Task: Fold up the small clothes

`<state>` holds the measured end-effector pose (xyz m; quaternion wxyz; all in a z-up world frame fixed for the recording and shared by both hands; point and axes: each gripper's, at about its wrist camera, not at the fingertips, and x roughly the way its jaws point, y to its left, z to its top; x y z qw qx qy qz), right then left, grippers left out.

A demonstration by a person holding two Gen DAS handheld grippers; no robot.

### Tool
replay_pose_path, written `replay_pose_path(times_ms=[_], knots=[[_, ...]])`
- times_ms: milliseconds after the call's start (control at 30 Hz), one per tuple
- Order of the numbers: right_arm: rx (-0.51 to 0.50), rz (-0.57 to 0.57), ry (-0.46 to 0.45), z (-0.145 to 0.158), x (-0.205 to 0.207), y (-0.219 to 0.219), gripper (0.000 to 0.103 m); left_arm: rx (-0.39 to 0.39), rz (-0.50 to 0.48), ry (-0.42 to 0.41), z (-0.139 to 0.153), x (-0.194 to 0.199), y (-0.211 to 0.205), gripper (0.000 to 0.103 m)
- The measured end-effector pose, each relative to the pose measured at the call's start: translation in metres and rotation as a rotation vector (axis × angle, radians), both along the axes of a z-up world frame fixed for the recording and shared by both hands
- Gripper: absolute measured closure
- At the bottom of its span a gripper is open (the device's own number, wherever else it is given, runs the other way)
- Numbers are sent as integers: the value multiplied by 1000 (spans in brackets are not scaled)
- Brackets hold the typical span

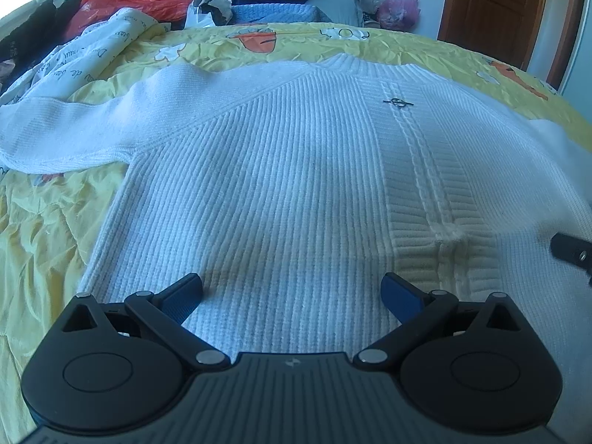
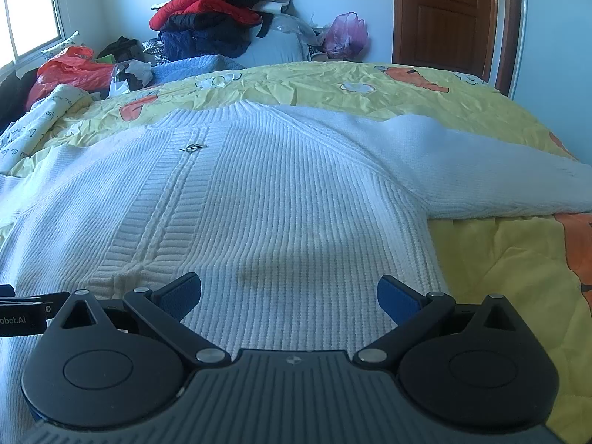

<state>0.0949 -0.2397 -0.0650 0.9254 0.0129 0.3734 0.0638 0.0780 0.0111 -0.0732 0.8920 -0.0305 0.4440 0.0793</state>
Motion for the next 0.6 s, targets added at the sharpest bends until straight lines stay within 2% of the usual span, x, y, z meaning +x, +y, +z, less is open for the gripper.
replay_pose_path(times_ms=[133,233,300,467,533,600], knots=[[29,-16,-74,12,3,-35,0,-5,6,3,0,-1,5,0],[148,-76,-149,23,9,-102,0,-7,20,7,-2,-1,12,0],[270,-177,-148,26,19,-163,0,-8,33,11,-4,-1,17,0],[707,-530,-176,11,30,-320,1,0,39,10,-6,3,17,0],[778,-664,-218,2,31,-364,8,12,34,11,-7,5,14,0],[769,-739,-234,-5,34,-386,12,22,33,14,-8,6,12,0]])
